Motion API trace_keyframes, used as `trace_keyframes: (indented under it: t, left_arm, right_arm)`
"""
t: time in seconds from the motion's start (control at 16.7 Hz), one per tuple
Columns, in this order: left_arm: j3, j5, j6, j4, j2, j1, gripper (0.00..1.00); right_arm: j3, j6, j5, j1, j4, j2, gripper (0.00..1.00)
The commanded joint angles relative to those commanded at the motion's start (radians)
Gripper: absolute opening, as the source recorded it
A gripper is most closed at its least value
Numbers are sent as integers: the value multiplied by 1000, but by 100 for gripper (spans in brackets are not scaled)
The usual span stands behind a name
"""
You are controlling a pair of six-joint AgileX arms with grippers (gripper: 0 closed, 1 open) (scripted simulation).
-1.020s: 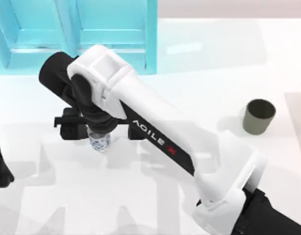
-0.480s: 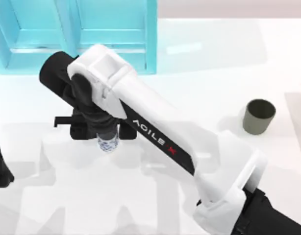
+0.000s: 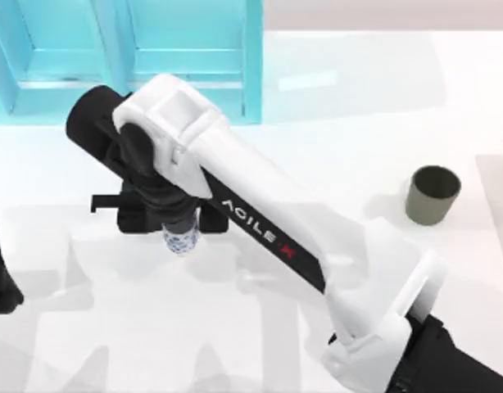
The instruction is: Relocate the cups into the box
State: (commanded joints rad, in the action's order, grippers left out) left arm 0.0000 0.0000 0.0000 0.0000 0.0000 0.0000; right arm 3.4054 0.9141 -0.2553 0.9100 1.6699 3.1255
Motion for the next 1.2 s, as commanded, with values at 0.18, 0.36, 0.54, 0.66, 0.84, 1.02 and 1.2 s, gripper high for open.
trace_keyframes:
  t: [0.18,0.36,0.54,0.66,0.84,1.02,1.2]
  left_arm:
    - [0,0,0,0,0,0,100]
    - [0,0,0,0,0,0,100]
    - [0,0,0,0,0,0,100]
    - [0,0,0,0,0,0,100]
    - [0,0,0,0,0,0,100]
    - [0,0,0,0,0,0,100]
    - [0,0,0,0,0,0,100]
  right_arm:
    - [-12,0,0,2,-5,-11,0]
    - [-105,-12,1,-10,-42,-82,0]
    - [-290,-30,4,-31,-110,-212,0]
    - [-458,-45,8,-46,-170,-322,0]
    - [-751,-69,16,-71,-270,-506,0]
    - [-1040,-94,25,-95,-366,-686,0]
    - [-1255,-117,34,-113,-440,-829,0]
